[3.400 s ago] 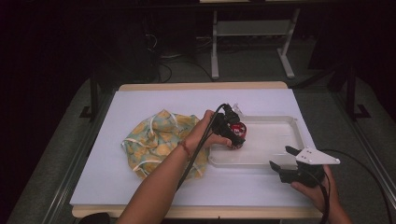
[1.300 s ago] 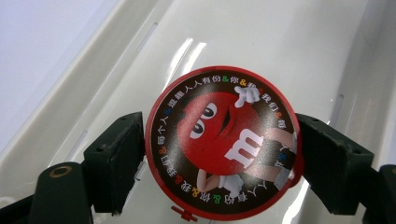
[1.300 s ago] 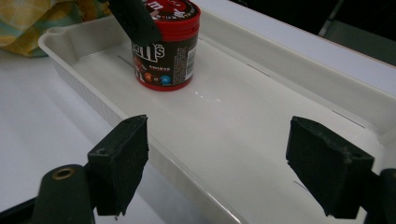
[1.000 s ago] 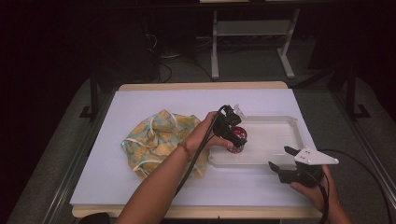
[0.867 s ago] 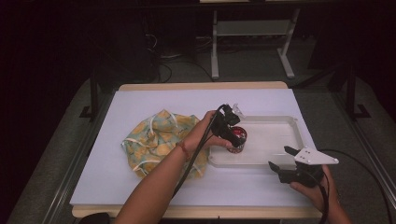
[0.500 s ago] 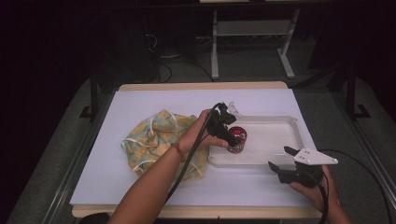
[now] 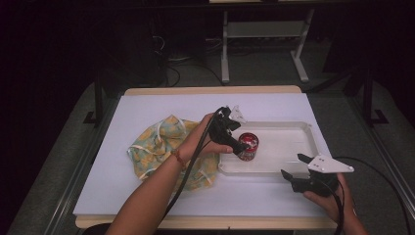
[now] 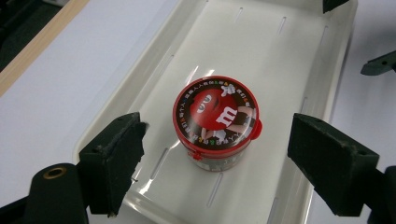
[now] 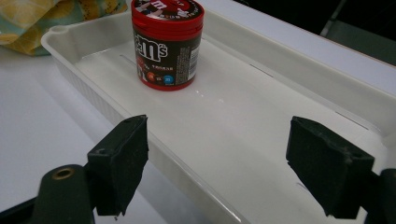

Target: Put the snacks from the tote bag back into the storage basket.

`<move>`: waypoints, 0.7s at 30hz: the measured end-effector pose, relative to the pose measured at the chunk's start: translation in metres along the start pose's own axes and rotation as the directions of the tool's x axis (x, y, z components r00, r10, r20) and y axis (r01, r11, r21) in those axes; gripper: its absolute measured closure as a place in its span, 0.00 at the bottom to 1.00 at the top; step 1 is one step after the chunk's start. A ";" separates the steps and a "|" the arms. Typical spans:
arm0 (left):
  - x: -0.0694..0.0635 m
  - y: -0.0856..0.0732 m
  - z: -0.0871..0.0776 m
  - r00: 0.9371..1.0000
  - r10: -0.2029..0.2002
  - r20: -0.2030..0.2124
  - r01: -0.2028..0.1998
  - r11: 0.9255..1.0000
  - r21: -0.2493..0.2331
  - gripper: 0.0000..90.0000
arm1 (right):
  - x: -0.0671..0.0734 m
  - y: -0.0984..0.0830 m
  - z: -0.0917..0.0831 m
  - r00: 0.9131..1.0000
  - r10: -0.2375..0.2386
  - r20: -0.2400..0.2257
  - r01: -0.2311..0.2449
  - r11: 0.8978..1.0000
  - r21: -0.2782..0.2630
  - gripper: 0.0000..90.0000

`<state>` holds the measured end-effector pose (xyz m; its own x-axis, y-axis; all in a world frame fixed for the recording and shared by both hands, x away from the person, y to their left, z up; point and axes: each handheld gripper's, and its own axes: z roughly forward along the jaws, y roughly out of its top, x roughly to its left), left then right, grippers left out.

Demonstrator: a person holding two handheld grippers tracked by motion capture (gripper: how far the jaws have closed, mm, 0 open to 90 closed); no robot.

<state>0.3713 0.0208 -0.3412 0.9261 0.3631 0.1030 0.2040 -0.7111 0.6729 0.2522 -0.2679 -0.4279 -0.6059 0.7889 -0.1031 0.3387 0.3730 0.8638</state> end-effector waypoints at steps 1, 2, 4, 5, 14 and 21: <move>0.000 0.000 -0.002 1.000 0.001 -0.001 -0.001 1.000 -0.003 0.20 | 0.000 0.000 0.000 1.000 0.000 0.000 0.000 1.000 0.000 0.23; 0.000 -0.001 -0.003 1.000 0.006 0.004 -0.006 1.000 -0.002 0.20 | 0.000 0.000 0.000 1.000 -0.001 0.001 0.001 1.000 -0.001 0.23; -0.001 -0.002 -0.006 1.000 0.012 -0.010 -0.012 1.000 0.001 0.20 | 0.000 0.000 0.000 1.000 -0.001 0.001 0.001 1.000 0.000 0.23; 0.000 -0.002 -0.007 1.000 0.017 -0.010 -0.017 1.000 0.004 0.20 | 0.000 0.000 0.000 1.000 -0.002 0.001 0.002 1.000 0.000 0.23; -0.001 -0.009 -0.021 0.999 0.036 -0.039 -0.036 0.999 0.006 0.20 | -0.001 0.000 0.001 1.000 -0.004 -0.001 0.004 1.000 -0.001 0.23; 0.004 -0.019 -0.027 0.997 0.040 -0.062 -0.040 0.999 0.007 0.22 | -0.001 0.000 0.001 1.000 -0.005 -0.001 0.005 1.000 0.001 0.23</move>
<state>0.3628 0.0516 -0.3337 0.9121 0.3710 0.1748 0.1695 -0.7292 0.6629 0.2537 -0.2676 -0.4284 -0.6085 0.7864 -0.1064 0.3366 0.3772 0.8628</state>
